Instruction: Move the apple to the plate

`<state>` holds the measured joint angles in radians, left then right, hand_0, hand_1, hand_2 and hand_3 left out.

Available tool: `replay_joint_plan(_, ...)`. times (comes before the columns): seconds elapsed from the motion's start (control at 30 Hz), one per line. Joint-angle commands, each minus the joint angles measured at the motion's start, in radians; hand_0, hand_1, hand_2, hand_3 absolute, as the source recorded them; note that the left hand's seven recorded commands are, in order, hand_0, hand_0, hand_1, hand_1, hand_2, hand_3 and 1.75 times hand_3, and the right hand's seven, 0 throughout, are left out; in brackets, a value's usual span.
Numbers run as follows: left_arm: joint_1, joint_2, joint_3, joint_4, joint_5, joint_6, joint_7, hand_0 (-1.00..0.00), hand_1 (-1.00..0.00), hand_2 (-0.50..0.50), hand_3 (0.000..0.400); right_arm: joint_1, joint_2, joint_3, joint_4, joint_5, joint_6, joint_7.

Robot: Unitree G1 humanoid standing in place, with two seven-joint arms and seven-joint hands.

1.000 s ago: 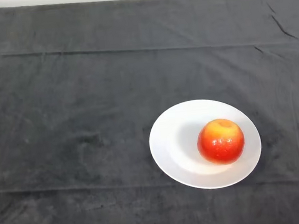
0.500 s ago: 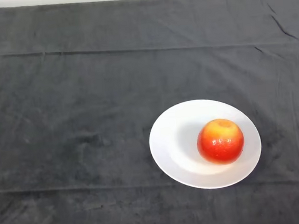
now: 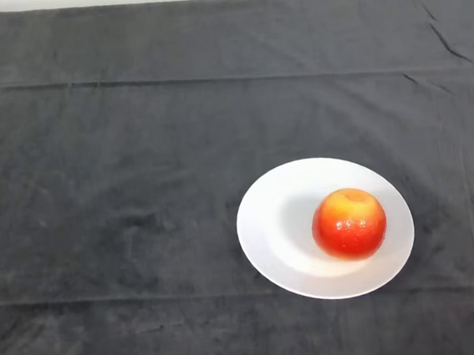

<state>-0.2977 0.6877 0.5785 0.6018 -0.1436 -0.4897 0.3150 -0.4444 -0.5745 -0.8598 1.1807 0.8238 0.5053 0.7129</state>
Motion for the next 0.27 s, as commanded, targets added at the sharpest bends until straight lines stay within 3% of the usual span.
replay_joint_plan(0.03,-0.031,0.033,0.027,0.01,0.024,-0.008,-0.008,0.0,0.0,0.0,0.0,0.012,-0.031,-0.0182,0.01,0.0074,-0.001,0.0096)
replay_joint_plan(0.27,-0.03,0.032,0.03,0.012,0.024,-0.011,-0.01,0.0,0.0,0.0,0.0,0.012,-0.031,-0.0183,0.01,0.0073,-0.001,0.0097)
